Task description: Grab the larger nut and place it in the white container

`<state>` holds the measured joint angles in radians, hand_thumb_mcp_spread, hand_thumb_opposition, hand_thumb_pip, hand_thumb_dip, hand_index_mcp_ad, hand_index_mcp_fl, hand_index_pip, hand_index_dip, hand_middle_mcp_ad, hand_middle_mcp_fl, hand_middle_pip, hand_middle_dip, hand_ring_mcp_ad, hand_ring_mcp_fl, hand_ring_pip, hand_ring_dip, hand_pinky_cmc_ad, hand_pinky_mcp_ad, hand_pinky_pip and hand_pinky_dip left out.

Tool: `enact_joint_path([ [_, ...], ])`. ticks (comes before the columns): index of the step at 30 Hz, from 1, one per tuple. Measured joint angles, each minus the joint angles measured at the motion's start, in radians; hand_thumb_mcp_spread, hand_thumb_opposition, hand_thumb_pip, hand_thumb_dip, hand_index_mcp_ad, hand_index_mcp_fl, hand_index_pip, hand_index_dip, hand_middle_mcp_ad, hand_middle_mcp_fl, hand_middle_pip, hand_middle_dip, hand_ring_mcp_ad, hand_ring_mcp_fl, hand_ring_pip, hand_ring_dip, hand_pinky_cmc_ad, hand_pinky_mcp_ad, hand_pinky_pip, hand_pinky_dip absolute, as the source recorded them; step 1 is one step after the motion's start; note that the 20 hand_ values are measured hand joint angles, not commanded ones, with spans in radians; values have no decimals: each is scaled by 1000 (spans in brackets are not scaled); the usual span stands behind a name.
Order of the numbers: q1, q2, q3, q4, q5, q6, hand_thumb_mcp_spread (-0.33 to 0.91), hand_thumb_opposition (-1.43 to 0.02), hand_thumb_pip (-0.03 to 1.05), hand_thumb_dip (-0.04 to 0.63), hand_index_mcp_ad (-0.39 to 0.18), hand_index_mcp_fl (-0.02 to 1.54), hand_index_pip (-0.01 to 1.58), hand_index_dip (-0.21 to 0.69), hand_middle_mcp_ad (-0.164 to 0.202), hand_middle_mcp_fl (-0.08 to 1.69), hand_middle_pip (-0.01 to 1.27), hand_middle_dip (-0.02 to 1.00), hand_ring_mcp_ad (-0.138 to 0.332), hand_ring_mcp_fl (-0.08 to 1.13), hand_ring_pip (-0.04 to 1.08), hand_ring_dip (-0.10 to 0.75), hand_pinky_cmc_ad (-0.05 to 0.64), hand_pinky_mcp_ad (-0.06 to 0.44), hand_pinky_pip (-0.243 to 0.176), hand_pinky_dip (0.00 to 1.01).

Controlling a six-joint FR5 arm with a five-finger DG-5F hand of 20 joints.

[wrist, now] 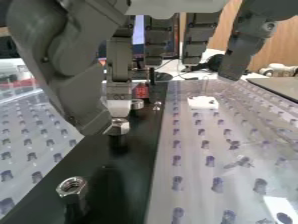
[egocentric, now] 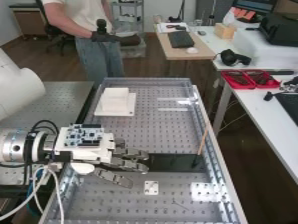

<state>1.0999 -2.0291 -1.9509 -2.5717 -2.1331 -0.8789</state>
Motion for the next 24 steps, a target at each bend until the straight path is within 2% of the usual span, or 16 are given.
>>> enact_joint_path([
  [14, -29, -9, 23, -20, -80, -56, 328, -853, 791, 236, -173, 12, 1557, 87, -10, -12, 126, 213, 113, 12, 87, 124, 347, 295, -80, 475],
  [24, -37, -18, 39, -28, -94, -51, 328, -853, 794, 236, -169, 12, 1555, 77, -10, -9, 124, 215, 113, 12, 91, 124, 347, 295, -80, 475],
])
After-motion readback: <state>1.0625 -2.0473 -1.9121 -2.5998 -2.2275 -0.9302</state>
